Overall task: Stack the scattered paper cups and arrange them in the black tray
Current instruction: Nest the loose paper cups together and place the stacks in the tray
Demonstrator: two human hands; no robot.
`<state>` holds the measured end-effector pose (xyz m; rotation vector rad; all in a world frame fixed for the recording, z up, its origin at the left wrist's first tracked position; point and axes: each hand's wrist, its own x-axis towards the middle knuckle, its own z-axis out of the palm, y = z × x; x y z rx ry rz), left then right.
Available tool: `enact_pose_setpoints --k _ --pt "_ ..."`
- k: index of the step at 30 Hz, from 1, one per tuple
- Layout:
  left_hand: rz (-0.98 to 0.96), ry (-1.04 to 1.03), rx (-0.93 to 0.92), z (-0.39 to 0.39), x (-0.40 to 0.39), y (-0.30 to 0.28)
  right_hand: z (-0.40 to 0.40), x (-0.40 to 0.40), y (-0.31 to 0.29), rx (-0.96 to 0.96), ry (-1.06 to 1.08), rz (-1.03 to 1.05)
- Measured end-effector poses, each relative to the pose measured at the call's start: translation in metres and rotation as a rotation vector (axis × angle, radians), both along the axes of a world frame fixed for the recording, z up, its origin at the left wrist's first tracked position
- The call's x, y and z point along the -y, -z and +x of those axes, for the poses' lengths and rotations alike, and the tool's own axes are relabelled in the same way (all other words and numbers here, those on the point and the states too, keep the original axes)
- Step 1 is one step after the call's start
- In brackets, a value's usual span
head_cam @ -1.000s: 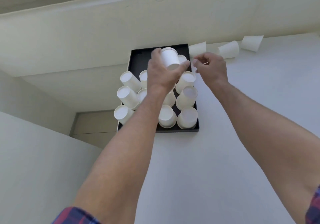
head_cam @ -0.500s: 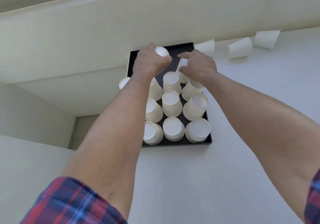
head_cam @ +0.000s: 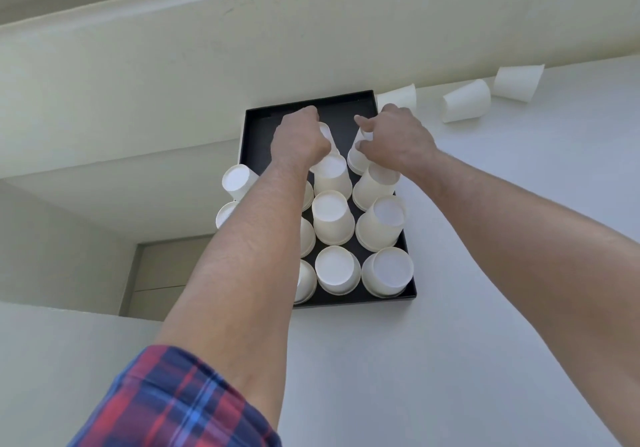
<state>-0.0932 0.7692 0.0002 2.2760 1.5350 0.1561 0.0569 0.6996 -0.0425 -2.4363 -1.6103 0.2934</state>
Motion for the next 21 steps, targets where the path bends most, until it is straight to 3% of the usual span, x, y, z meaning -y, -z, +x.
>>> enact_pose_setpoints --k 6,10,13,17,21 --pt "-0.024 0.02 0.028 0.001 -0.002 0.001 -0.001 0.007 0.012 -0.169 0.029 0.032" --pt "-0.034 0.034 -0.074 0.003 0.0 -0.005 0.0 0.013 0.01 -0.154 0.018 -0.003" --pt "0.082 0.007 -0.121 0.005 0.005 -0.006 0.001 0.019 0.006 -0.166 0.033 0.039" --pt "0.348 0.03 -0.048 0.014 0.02 -0.005 0.013 0.026 0.006 -0.215 0.109 0.169" --pt "0.373 0.176 0.03 0.03 0.038 0.004 0.039 0.035 0.017 -0.365 0.194 0.33"
